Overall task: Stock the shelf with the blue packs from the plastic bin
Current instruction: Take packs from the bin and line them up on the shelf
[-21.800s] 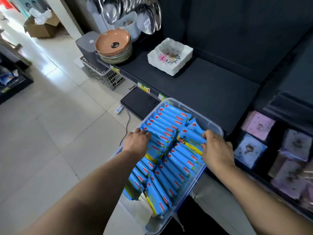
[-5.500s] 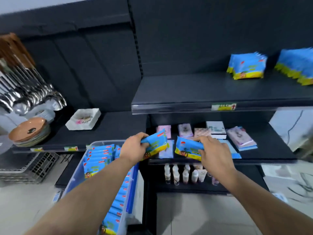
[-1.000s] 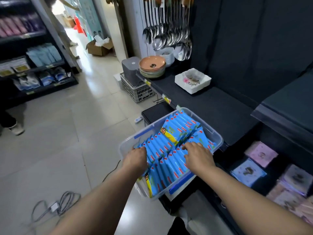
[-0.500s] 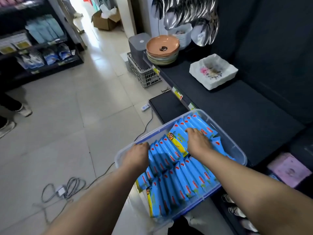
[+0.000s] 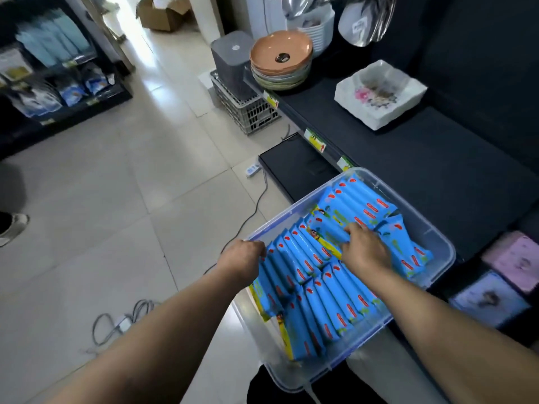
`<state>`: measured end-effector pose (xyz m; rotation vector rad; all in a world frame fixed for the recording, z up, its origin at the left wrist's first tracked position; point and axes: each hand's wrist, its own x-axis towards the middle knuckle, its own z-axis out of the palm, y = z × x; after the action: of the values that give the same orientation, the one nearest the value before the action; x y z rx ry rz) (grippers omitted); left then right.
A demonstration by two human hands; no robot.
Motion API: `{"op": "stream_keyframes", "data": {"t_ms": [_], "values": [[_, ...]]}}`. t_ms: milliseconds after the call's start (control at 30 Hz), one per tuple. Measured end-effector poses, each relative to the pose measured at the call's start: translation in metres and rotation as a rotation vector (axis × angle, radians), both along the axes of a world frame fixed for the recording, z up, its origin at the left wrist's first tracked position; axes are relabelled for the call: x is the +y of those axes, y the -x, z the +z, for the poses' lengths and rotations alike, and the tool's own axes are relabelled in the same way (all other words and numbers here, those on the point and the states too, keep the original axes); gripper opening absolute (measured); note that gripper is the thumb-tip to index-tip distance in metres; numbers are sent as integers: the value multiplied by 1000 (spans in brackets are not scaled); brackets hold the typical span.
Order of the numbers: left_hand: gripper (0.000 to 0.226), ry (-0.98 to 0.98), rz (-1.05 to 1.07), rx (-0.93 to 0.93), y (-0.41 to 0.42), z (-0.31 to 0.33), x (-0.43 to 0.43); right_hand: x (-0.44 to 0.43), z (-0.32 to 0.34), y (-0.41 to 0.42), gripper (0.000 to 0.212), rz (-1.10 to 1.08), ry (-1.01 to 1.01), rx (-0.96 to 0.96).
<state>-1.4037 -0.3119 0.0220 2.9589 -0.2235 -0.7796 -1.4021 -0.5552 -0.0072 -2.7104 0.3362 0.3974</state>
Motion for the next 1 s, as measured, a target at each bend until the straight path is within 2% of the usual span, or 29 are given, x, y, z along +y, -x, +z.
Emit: {"op": "stream_keyframes", "data": {"t_ms": [133,267,400,533,733,867,1000], "values": [[42,-49,-206,73,0,-9,1,-7,19,42,28,48,15,-66],[34,-114,-419,40,4,-17,-3,-6,33,75,33,64,79,-132],[31,-238,-625,30,11,-29,-5,4,36,100,32,29,93,-110],[32,-366,-723,-24,13,-36,-5,12,31,120,30,-1,91,-68],[29,-381,-732,-13,12,-38,0,14,31,137,31,-81,121,-12],[29,-270,-677,-57,3,-14,-3,21,45,134,29,-157,119,-86],[38,-22,-454,-20,-7,11,-4,27,61,143,26,-288,102,-194]]}}
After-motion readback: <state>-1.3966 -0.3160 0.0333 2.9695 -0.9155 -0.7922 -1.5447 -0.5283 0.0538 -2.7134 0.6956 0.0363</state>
